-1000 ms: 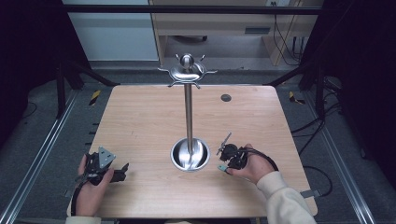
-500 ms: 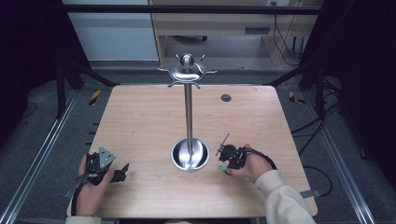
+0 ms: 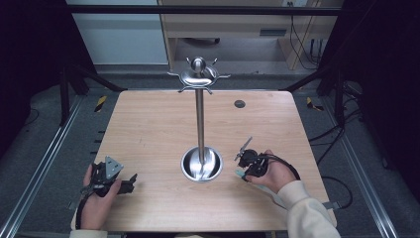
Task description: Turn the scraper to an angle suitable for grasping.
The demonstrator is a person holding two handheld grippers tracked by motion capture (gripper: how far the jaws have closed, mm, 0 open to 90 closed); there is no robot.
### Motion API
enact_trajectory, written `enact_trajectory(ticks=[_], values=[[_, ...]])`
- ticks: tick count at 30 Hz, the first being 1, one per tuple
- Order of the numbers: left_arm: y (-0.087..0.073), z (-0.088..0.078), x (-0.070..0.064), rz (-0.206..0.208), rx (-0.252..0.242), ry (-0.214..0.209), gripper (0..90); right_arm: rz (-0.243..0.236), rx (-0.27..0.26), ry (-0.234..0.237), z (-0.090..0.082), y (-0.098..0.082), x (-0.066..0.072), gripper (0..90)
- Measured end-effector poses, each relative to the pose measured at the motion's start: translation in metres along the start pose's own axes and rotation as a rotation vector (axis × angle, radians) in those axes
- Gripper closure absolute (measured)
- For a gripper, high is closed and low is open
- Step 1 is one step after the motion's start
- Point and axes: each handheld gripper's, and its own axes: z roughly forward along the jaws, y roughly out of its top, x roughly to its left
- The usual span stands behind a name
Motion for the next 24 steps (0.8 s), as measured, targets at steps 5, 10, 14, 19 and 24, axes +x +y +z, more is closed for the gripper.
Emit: enact_trajectory(ticks=[5,10,14,19,24], values=[[0.000,0.000,0.001,-0.002,0.000,-0.001,3.6,0.001,-0.014,-0.020,-0.013,0.000,-0.003,74.4],[0.000,0.000,0.001,-0.004,0.002,-0.002,3.6,0.011,-0.027,-0.030,-0.023,0.000,-0.003,74.4],[0.000,0.000,0.001,-0.007,-0.001,-0.001,3.6,0.014,-0.066,-0.035,-0.040,0.001,-0.005,74.3],[0.000,0.001,0.002,-0.015,-0.003,0.001,3.6,0.007,-0.112,-0.043,-0.055,0.002,-0.007,74.3],[-0.001,0.001,0.003,-0.024,-0.005,-0.002,3.6,0.011,-0.159,-0.044,-0.073,0.002,-0.009,74.3]])
